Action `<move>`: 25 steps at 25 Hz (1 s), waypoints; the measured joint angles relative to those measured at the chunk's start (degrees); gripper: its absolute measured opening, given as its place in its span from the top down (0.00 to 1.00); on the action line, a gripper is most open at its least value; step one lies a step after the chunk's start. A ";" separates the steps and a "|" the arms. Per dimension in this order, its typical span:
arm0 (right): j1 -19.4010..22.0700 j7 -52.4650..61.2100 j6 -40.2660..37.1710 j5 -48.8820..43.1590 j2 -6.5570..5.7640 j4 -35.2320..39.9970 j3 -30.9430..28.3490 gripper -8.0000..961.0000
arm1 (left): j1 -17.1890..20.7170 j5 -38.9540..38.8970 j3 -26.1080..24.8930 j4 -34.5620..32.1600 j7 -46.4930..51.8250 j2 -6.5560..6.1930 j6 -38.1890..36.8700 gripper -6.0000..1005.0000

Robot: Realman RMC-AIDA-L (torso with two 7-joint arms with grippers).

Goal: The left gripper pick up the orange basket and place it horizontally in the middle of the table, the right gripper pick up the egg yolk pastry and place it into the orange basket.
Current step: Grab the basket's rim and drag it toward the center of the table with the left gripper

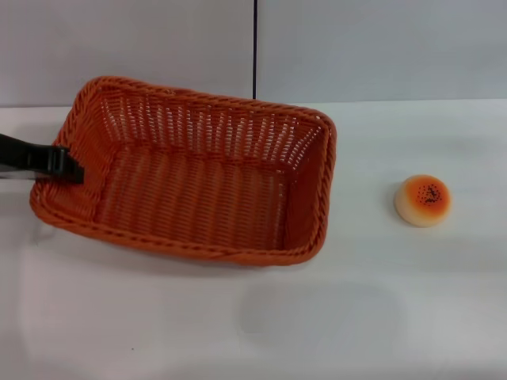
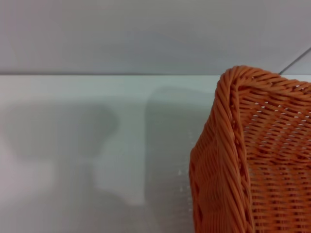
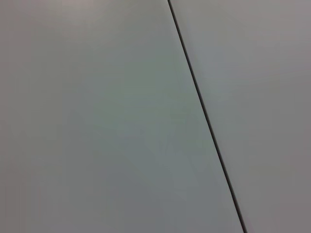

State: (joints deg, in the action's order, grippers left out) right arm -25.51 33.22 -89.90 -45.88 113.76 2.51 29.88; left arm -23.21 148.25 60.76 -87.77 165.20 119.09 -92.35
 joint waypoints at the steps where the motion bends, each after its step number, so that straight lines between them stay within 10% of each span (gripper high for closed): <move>1: -0.19 0.00 0.00 0.00 -0.10 -0.10 -0.01 0.24 | 0.42 -0.65 -0.11 -0.02 0.03 0.00 -0.26 0.84; 25: -2.94 -0.09 2.63 0.01 -1.82 -2.02 -0.09 0.24 | 9.51 -9.74 0.26 -2.42 0.03 -0.10 4.07 0.81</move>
State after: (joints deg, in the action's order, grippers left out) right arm -28.45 33.13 -87.27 -45.88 111.94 0.49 29.79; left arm -13.70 138.50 61.02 -90.19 165.23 118.99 -88.28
